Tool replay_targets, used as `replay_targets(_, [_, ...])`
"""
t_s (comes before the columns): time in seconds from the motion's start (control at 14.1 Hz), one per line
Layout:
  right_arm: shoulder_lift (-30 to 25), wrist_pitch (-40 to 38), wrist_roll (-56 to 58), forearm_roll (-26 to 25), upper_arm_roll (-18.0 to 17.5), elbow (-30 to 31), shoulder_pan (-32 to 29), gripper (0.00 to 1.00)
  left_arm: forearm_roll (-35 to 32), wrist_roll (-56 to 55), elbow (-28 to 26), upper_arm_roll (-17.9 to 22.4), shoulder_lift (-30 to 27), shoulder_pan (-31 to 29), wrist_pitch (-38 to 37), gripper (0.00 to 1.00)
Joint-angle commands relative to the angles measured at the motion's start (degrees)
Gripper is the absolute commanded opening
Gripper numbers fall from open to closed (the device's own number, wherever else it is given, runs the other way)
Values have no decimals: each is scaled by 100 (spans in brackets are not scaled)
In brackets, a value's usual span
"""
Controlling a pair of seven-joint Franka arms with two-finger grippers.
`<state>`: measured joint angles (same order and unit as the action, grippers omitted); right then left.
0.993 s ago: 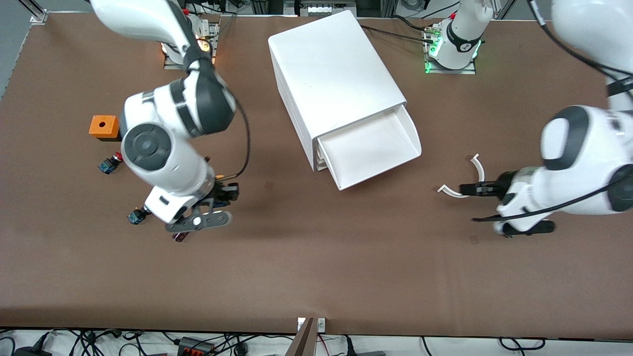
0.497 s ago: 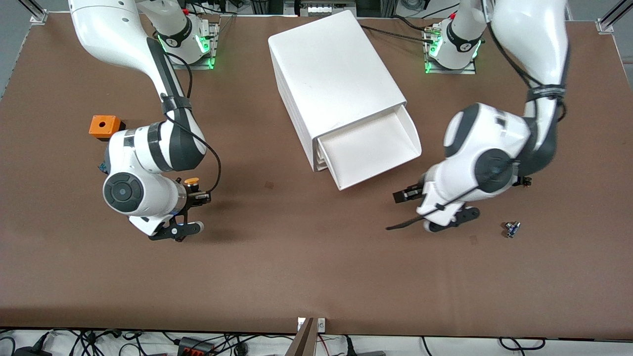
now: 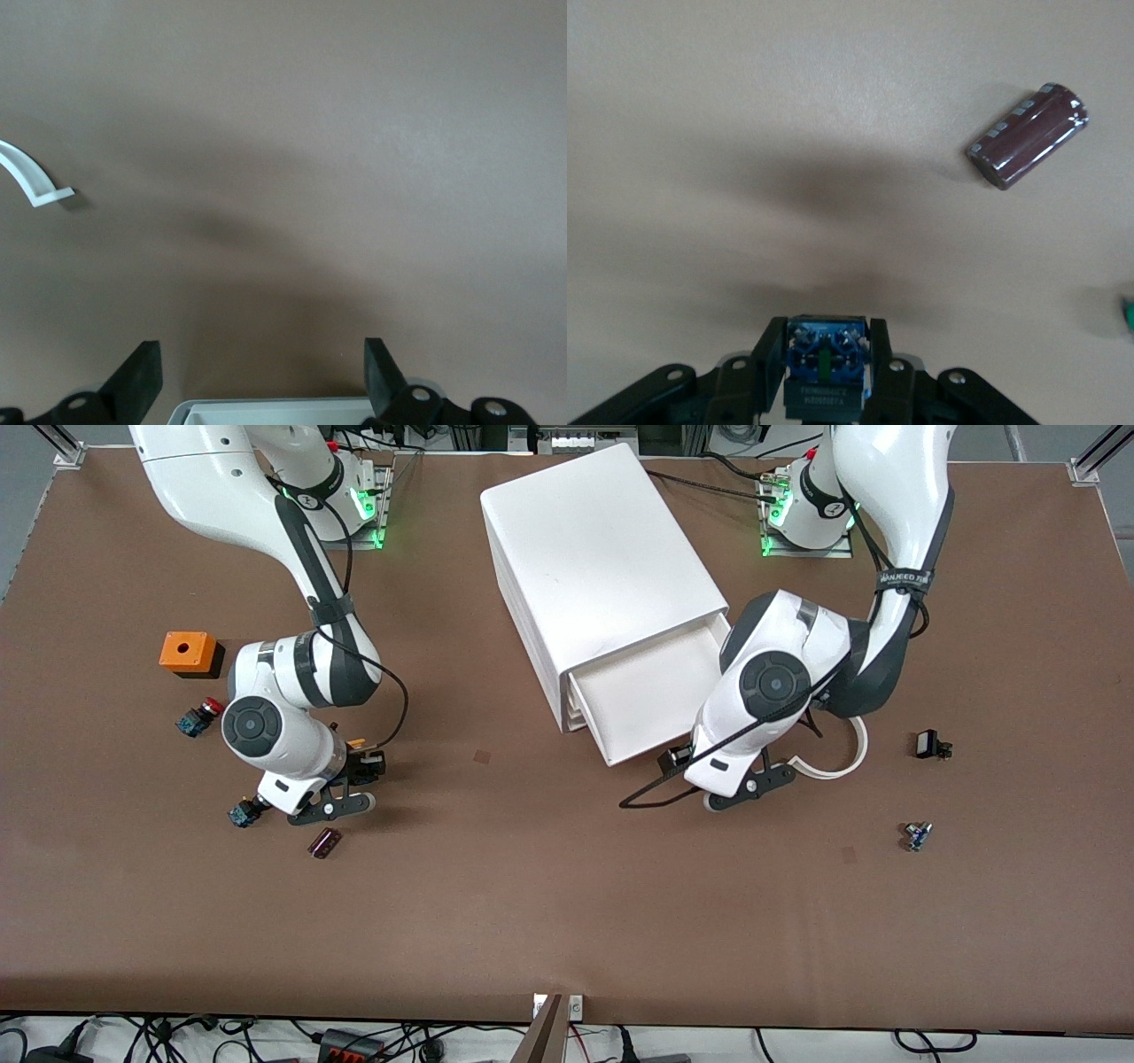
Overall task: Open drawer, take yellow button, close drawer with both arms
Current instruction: 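Carry the button toward the buttons while the left gripper pushes the drawer shut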
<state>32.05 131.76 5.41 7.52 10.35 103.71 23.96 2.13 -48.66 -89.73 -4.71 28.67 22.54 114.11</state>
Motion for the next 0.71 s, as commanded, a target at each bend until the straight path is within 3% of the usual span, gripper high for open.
replay_targets(0.0, [-357, 962, 469, 48, -51, 946, 21, 0, -99, -82, -1011, -205, -766, -48, 340, 100])
replay_targets(0.5, [-278, 1335, 470, 48, -86, 1283, 144, 0, -64, -152, -1336, -777, -863, -189, 261, 100])
replay_targets(0.57, [-278, 1317, 392, 48, -86, 1265, 144, 34, 32, -231, -1336, -838, -898, -189, 165, 100])
replay_targets(0.64, [-278, 1300, 330, 48, -86, 1222, 170, 99, 146, -249, -1336, -917, -907, -197, 121, 100])
